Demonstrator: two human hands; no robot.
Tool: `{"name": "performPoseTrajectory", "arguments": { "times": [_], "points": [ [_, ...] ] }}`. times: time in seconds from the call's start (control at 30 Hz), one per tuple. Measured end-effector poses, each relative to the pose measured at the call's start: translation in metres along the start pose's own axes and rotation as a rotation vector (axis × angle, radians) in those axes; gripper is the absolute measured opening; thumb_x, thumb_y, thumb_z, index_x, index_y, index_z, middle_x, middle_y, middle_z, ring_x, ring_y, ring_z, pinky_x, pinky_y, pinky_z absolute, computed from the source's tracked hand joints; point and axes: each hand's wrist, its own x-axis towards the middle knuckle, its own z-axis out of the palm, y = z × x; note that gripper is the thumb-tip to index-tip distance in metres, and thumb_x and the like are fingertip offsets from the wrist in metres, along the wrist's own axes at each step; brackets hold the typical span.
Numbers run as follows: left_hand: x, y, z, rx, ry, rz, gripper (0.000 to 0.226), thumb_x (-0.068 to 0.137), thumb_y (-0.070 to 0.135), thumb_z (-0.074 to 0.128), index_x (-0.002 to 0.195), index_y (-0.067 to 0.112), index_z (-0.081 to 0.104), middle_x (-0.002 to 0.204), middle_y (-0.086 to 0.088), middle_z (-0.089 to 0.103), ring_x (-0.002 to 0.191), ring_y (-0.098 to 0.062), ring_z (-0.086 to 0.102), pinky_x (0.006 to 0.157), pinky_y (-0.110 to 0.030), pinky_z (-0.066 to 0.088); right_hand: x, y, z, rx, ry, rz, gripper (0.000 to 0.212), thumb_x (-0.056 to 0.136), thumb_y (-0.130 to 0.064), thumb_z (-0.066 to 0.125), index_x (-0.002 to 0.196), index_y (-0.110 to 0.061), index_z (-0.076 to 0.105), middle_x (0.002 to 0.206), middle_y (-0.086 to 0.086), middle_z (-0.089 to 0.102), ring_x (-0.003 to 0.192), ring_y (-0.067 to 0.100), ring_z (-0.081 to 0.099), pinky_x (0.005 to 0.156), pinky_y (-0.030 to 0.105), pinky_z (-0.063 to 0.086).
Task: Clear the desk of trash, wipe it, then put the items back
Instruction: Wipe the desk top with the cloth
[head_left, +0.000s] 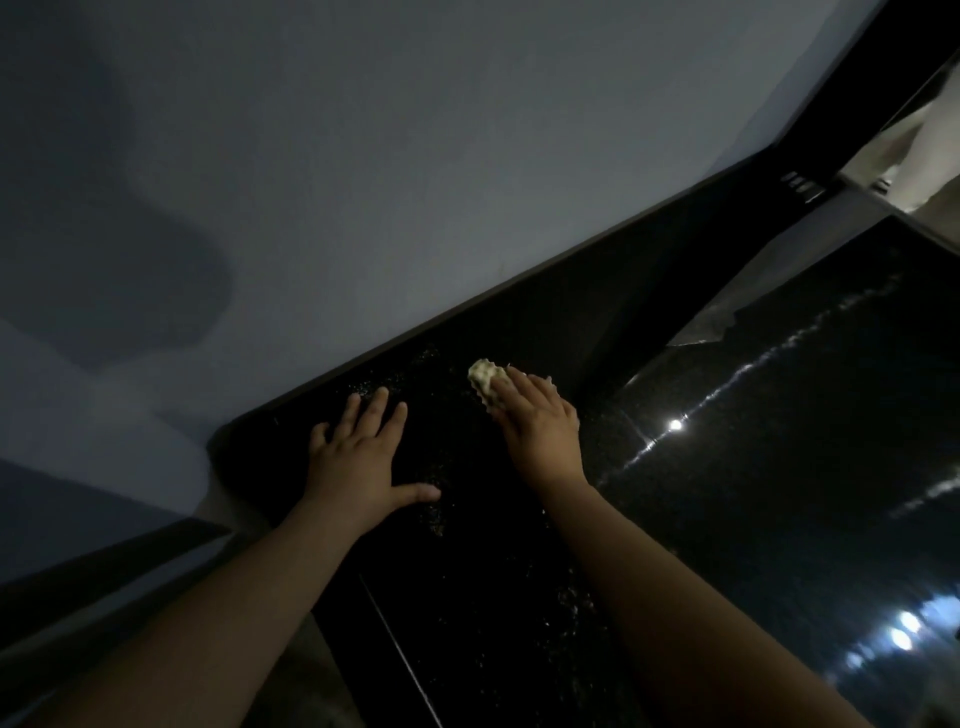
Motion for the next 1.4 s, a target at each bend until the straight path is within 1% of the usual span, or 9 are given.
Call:
{"name": "performPoseTrajectory", "arguments": {
  "times": [0.1,0.2,0.3,0.43,0.63,0.8,0.9,1.07,1.4],
  "points": [
    [-0.007,0.005,0.004,-0.048,0.011,0.017,0.104,0.078,0.078,0.04,0.153,0.023,-0.006,0.159,0.0,-0.02,0.147,-0.024,-0.016,0.117,-0.052,0.004,-0.014,0.005,-0.005,-0.004,-0.003,0.019,0.045,0.099,-0.039,0.043,0.143,-0.036,0.039,0.154,-0.011,0.031,0.143,0.014,0.021,0.112,0.037,0.018],
    [-0.024,0.018,0.01,-0.1,0.052,0.079,0.094,0.086,0.072,0.036,0.153,0.021,-0.005,0.16,0.0,-0.017,0.146,-0.022,-0.017,0.119,-0.049,-0.002,-0.025,0.011,-0.007,-0.014,-0.009,0.031,0.044,0.099,-0.04,0.043,0.142,-0.036,0.04,0.153,-0.011,0.032,0.143,0.014,0.022,0.11,0.036,0.019],
    [-0.042,0.03,0.017,-0.101,0.023,0.137,0.09,0.087,0.07,0.035,0.153,0.021,-0.004,0.16,0.002,-0.017,0.146,-0.019,-0.018,0.119,-0.046,-0.005,-0.037,0.015,-0.009,-0.009,-0.005,0.051,0.043,0.098,-0.041,0.043,0.141,-0.037,0.041,0.153,-0.012,0.032,0.143,0.013,0.022,0.11,0.036,0.018],
    [-0.06,0.048,0.021,-0.088,-0.029,0.183,0.089,0.088,0.069,0.036,0.154,0.023,-0.002,0.16,0.003,-0.017,0.146,-0.019,-0.017,0.119,-0.046,-0.006,-0.055,0.022,-0.015,-0.024,-0.009,0.062,0.043,0.099,-0.04,0.043,0.142,-0.038,0.04,0.153,-0.012,0.032,0.143,0.014,0.022,0.11,0.035,0.019],
    [-0.082,0.075,0.031,-0.026,-0.081,0.239,0.094,0.086,0.068,0.043,0.154,0.023,-0.003,0.159,0.002,-0.02,0.145,-0.022,-0.021,0.119,-0.048,-0.007,-0.085,0.035,-0.023,-0.034,-0.021,0.086,0.045,0.098,-0.041,0.042,0.143,-0.038,0.038,0.154,-0.012,0.031,0.144,0.014,0.021,0.111,0.036,0.019],
    [-0.095,0.101,0.041,0.024,-0.132,0.255,0.107,0.079,0.074,0.047,0.152,0.024,-0.013,0.156,0.0,-0.029,0.143,-0.026,-0.027,0.118,-0.052,-0.008,-0.107,0.045,-0.03,-0.055,-0.019,0.097,0.044,0.098,-0.04,0.044,0.142,-0.036,0.04,0.153,-0.011,0.032,0.143,0.015,0.024,0.109,0.035,0.02],
    [-0.099,0.111,0.046,0.053,-0.155,0.255,0.113,0.076,0.076,0.051,0.151,0.025,-0.016,0.155,0.001,-0.031,0.142,-0.026,-0.029,0.117,-0.054,-0.008,-0.121,0.051,-0.036,-0.056,-0.04,0.109,0.045,0.099,-0.04,0.042,0.143,-0.037,0.037,0.154,-0.012,0.029,0.144,0.014,0.021,0.11,0.035,0.019],
    [-0.109,0.121,0.051,0.075,-0.16,0.236,0.115,0.075,0.073,0.055,0.151,0.025,-0.016,0.156,0.001,-0.03,0.143,-0.027,-0.028,0.116,-0.054,-0.011,-0.145,0.062,-0.043,-0.049,-0.041,0.134,0.047,0.098,-0.043,0.04,0.144,-0.038,0.036,0.155,-0.013,0.028,0.144,0.014,0.019,0.113,0.037,0.017],
    [-0.11,0.128,0.051,0.073,-0.174,0.189,0.116,0.071,0.074,0.059,0.152,0.026,-0.009,0.157,0.003,-0.026,0.145,-0.025,-0.022,0.118,-0.053,-0.005,-0.186,0.078,-0.058,-0.015,-0.043,0.177,0.046,0.098,-0.044,0.039,0.144,-0.039,0.035,0.155,-0.013,0.027,0.145,0.013,0.016,0.112,0.033,0.013]
  ]
}}
